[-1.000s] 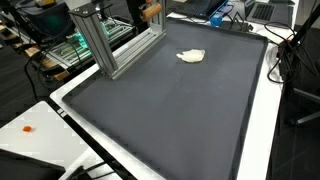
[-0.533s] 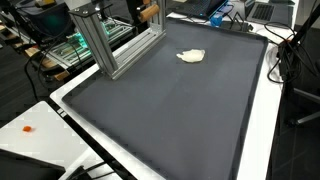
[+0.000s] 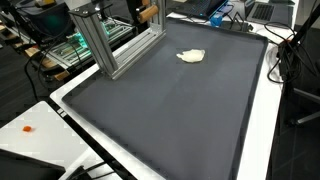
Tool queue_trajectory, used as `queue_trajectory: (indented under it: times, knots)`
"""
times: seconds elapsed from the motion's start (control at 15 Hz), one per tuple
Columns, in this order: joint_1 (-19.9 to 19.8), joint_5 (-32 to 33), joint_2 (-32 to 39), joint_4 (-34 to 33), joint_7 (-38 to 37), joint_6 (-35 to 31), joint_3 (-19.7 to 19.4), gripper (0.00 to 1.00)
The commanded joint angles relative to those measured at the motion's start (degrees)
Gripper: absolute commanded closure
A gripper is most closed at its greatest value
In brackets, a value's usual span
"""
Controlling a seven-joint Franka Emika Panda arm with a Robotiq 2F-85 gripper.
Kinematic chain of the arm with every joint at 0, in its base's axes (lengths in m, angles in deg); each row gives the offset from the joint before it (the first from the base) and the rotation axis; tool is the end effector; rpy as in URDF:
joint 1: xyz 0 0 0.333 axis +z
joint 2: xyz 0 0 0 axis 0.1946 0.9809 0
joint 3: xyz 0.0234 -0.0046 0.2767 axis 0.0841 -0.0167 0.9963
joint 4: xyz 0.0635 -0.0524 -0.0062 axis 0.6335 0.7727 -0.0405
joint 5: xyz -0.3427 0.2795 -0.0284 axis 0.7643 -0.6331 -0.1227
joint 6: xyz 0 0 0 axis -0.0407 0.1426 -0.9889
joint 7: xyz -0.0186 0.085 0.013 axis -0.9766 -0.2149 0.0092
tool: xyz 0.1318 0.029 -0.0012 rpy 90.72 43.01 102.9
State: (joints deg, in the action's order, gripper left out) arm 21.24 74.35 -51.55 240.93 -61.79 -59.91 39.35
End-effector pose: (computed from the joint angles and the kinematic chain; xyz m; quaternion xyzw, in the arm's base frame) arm 0.3701 0.1431 0.4034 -0.9982 -0.0427 -0.0410 0.0096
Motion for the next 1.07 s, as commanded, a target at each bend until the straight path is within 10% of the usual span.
queue_trajectory:
  times: [0.0, 0.13, 0.2, 0.47, 1.0]
  knots:
    - [0.6, -0.7, -2.5, 2.2, -0.1, 0.4, 0.2, 0.77]
    - [0.6, -0.7, -2.4, 2.5, -0.3, 0.2, 0.3, 0.77]
    - [0.6, -1.6, -2.4, 2.2, -0.5, 0.2, -0.4, 0.27]
    - [0.0, -1.7, -1.8, -0.2, 0.2, 1.9, -1.6, 0.05]
    - [-3.1, -0.3, 4.3, -8.1, -3.8, -0.6, 0.7, 0.0]
